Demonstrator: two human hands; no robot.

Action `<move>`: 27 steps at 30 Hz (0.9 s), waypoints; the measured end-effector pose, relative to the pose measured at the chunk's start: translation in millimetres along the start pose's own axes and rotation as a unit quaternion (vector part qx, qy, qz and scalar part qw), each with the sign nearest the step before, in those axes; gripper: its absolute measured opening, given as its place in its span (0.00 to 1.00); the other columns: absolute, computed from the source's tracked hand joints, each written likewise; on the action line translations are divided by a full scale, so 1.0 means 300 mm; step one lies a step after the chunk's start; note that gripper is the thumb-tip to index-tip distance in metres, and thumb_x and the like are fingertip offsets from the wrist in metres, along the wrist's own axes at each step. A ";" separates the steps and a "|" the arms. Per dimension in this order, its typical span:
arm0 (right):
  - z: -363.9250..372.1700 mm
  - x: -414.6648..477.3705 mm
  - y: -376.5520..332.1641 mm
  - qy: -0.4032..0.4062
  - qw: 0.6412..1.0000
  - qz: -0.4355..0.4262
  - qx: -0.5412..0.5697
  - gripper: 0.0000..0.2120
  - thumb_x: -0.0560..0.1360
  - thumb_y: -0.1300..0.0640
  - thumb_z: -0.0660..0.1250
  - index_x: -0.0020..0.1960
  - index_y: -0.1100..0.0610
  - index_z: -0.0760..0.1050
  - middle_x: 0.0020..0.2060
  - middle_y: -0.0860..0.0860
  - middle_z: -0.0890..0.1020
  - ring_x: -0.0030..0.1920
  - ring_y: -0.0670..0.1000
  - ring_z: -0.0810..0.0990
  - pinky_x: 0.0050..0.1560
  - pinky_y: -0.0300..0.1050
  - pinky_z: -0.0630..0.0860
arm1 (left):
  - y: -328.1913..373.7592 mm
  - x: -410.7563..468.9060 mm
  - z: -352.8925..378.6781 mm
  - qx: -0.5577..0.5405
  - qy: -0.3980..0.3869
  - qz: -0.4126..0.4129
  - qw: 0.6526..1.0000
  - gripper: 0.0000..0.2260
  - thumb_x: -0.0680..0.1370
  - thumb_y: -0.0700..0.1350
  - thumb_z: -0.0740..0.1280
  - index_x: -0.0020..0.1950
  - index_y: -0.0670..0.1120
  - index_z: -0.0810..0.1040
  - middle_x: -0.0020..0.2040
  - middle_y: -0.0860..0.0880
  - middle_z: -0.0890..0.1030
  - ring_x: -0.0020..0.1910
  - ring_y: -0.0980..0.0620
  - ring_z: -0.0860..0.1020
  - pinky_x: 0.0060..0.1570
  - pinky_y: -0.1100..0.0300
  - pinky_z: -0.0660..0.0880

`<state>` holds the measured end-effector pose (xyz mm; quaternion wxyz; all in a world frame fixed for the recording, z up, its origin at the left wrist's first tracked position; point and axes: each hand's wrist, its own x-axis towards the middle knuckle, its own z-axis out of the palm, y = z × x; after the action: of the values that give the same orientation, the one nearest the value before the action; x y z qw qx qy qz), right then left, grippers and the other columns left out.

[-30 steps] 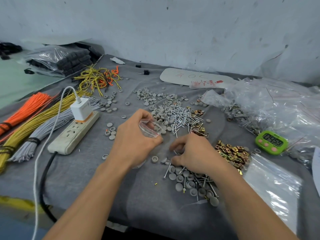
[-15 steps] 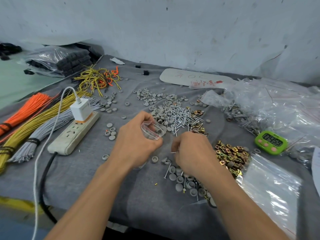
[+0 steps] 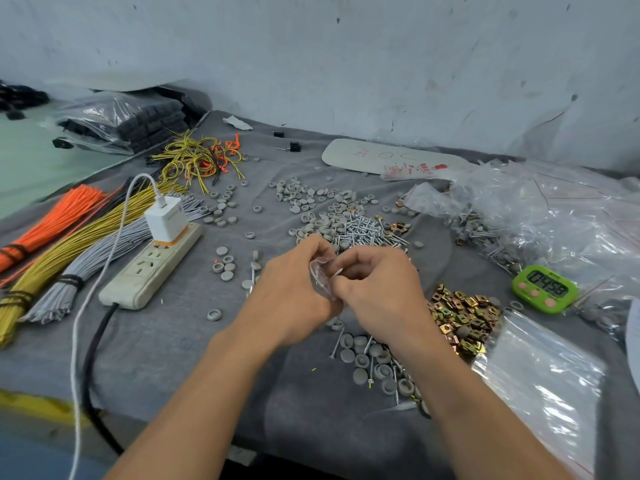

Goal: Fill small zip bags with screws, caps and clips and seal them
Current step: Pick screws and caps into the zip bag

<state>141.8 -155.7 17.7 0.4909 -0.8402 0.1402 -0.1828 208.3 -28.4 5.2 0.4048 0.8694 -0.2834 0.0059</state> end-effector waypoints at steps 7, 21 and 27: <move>-0.006 0.008 0.015 -0.009 0.999 -0.033 -0.014 0.10 0.74 0.58 0.72 0.44 0.44 0.88 0.31 0.39 0.84 0.33 0.40 0.81 0.37 0.36 0.74 | -0.001 -0.006 -0.006 -0.016 0.005 0.012 1.000 0.17 0.64 0.49 0.74 0.47 0.57 0.71 0.39 0.60 0.82 0.36 0.59 0.78 0.32 0.65 0.72; -0.002 0.004 0.036 -0.141 0.921 0.012 -0.364 0.11 0.74 0.61 0.69 0.45 0.44 0.79 0.48 0.50 0.85 0.51 0.54 0.83 0.53 0.49 0.82 | -0.021 -0.016 -0.037 -0.044 0.097 -0.003 0.994 0.16 0.67 0.44 0.76 0.47 0.56 0.73 0.45 0.68 0.81 0.44 0.67 0.78 0.41 0.76 0.68; -0.015 -0.001 0.039 -0.136 0.906 0.004 -0.400 0.07 0.74 0.58 0.69 0.47 0.46 0.82 0.47 0.50 0.85 0.53 0.53 0.82 0.58 0.50 0.78 | -0.027 -0.014 -0.039 -0.045 0.095 0.002 0.994 0.16 0.67 0.43 0.77 0.47 0.56 0.73 0.45 0.68 0.81 0.44 0.68 0.78 0.41 0.77 0.67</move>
<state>138.9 -164.6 9.5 0.1285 -0.9822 0.1368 0.0066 211.3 -13.9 6.5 0.4685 0.8453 -0.2453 0.0760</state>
